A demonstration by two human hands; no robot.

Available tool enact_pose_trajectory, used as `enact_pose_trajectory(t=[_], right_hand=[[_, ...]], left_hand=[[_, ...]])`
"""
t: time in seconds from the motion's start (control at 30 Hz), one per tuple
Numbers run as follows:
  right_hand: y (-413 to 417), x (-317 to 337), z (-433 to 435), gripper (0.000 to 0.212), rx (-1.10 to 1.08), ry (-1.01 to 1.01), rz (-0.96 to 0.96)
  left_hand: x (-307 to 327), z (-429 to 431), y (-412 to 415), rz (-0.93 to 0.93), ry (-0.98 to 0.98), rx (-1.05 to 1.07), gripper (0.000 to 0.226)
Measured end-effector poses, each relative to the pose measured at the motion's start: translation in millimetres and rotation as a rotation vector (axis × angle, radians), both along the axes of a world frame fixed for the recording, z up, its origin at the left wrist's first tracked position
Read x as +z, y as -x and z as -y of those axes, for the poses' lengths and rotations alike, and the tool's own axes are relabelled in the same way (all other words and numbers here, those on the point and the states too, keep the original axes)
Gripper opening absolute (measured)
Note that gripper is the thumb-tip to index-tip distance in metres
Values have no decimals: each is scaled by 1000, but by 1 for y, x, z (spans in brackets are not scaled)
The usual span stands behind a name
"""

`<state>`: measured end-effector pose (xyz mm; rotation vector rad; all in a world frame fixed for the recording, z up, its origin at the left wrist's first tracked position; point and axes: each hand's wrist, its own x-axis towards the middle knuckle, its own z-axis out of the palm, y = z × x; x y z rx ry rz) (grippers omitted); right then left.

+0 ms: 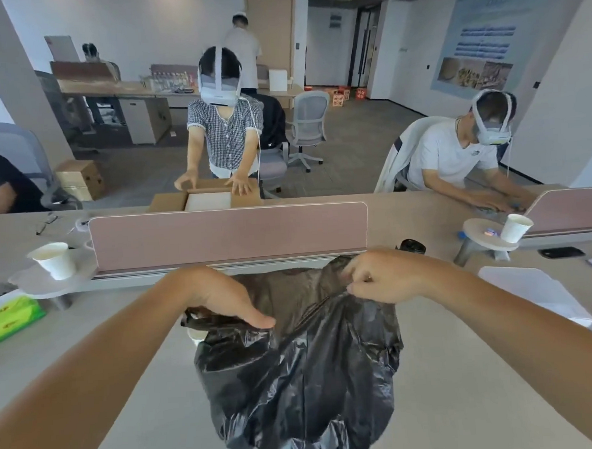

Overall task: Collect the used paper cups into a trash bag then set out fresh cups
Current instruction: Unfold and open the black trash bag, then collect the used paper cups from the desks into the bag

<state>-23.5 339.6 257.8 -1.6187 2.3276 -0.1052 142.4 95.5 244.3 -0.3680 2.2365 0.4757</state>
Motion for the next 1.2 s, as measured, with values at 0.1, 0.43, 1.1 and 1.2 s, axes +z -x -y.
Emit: enact_pose_trajectory(t=[0.1, 0.43, 1.1, 1.2], right_hand=[[-1, -8, -18, 57, -156, -15, 44], [-22, -48, -95, 41, -325, -268, -314], [79, -52, -227, 68, -401, 90, -414], [91, -35, -262, 57, -445, 217, -393]], left_hand=[[-10, 10, -10, -142, -97, 157, 81], [-40, -15, -11, -630, -57, -281, 33], [-25, -152, 47, -897, 169, -274, 80], [-13, -171, 56, -1243, 100, -362, 70]])
